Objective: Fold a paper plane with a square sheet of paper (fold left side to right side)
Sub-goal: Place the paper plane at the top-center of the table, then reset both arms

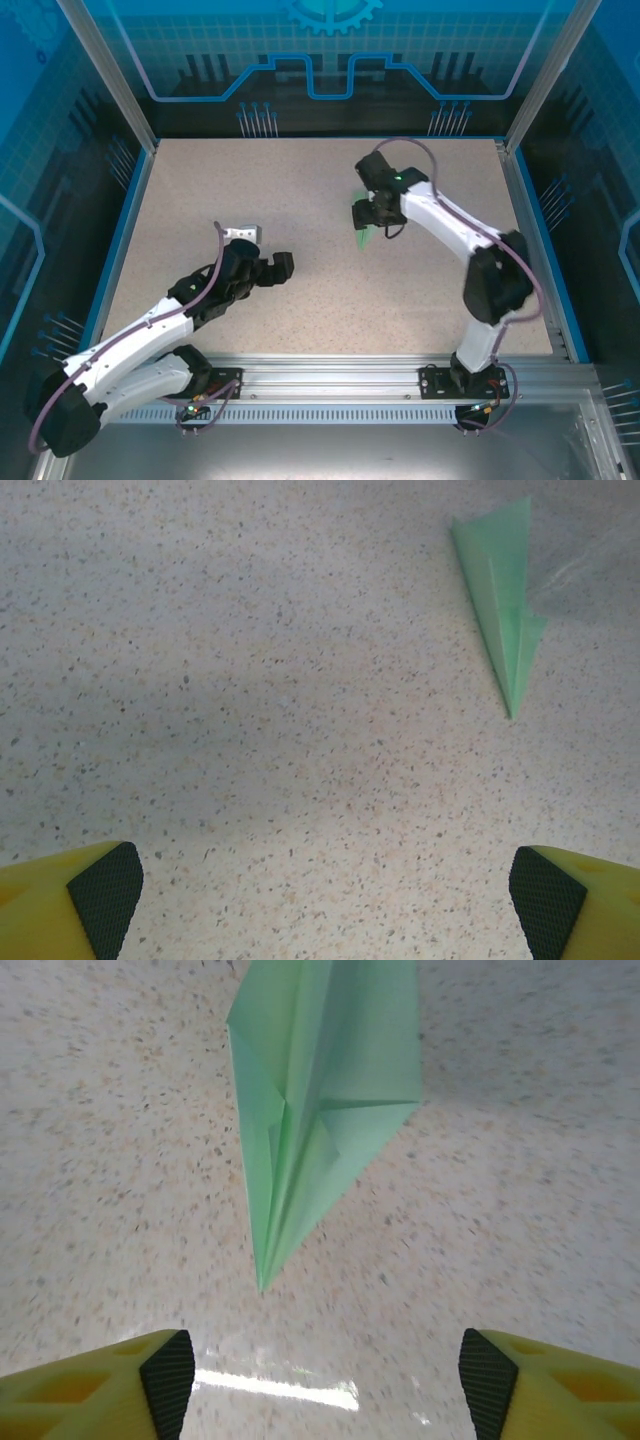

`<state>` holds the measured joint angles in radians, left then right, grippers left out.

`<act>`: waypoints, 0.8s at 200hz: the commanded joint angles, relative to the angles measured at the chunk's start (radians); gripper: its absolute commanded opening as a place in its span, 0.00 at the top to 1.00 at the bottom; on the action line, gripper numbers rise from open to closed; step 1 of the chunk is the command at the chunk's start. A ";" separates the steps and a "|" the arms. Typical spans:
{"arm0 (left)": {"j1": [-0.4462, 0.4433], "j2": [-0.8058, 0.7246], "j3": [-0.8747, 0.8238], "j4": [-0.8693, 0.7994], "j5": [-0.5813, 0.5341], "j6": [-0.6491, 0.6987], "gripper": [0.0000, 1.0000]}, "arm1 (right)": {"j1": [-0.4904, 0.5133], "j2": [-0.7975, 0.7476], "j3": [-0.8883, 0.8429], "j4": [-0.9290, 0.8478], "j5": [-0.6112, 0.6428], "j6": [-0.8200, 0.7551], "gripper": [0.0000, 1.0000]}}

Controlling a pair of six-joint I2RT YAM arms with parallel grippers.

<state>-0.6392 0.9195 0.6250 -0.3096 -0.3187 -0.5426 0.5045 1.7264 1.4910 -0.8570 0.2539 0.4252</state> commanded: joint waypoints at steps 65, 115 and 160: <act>0.093 -0.011 0.052 0.092 -0.245 0.219 0.02 | -0.289 -0.643 -0.586 0.416 0.070 -0.080 0.01; 0.344 -0.044 -0.111 0.321 -0.294 0.254 0.02 | -0.407 -0.666 -0.940 0.924 0.082 -0.280 0.01; 0.433 0.011 -0.224 0.509 -0.256 0.379 0.01 | -0.427 -0.488 -1.063 1.326 -0.002 -0.345 0.01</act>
<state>-0.2314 0.9031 0.4511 0.0299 -0.5705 -0.2569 0.0948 1.1831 0.4770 0.1261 0.3016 0.1524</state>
